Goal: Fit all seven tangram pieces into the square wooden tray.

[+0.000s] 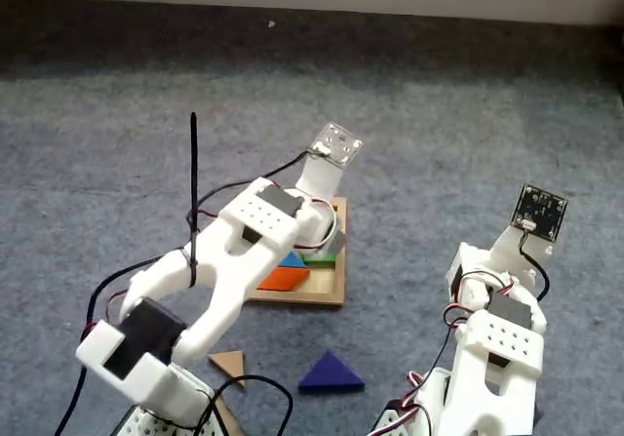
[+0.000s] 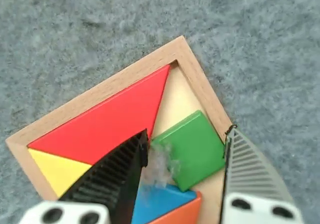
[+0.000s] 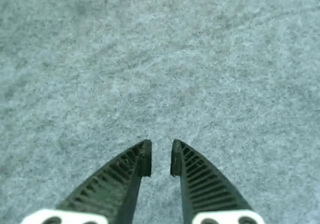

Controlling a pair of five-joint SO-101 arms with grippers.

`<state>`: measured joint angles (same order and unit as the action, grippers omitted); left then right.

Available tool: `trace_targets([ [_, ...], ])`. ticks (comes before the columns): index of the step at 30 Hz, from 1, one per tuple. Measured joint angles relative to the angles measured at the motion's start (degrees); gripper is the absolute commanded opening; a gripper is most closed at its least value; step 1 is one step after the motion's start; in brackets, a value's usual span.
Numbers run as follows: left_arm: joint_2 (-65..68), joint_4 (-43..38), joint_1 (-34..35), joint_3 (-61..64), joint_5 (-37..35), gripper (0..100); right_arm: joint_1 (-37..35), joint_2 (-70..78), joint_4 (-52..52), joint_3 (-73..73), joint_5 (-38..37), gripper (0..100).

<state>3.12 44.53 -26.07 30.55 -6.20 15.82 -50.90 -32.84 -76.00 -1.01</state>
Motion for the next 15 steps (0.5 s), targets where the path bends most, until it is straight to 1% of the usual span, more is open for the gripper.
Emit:
trace_targets([
  [2, 1.8, 1.9, 0.2, -1.9, 1.5, 26, 0.0, 0.0, 0.0, 0.0, 0.0, 8.0],
  [5, 3.5, 6.2, -0.2, -4.5, 6.1, 26, 0.0, 0.0, 0.0, 0.0, 0.0, 8.0],
  [7, 3.9, 7.7, -0.3, -5.3, 8.3, 26, 0.0, 0.0, 0.0, 0.0, 0.0, 8.0],
  [9, 3.9, 8.5, 1.1, -5.5, 10.7, 26, 0.0, 0.0, 0.0, 0.0, 0.0, 8.0],
  [11, 4.1, 8.6, 2.7, -5.5, 14.4, 25, 0.0, 0.0, 0.0, 0.0, -0.4, 8.0],
  [15, 4.2, 8.6, 4.8, -5.9, 23.5, 20, 0.0, 0.0, 0.0, 0.0, -1.8, 8.0],
])
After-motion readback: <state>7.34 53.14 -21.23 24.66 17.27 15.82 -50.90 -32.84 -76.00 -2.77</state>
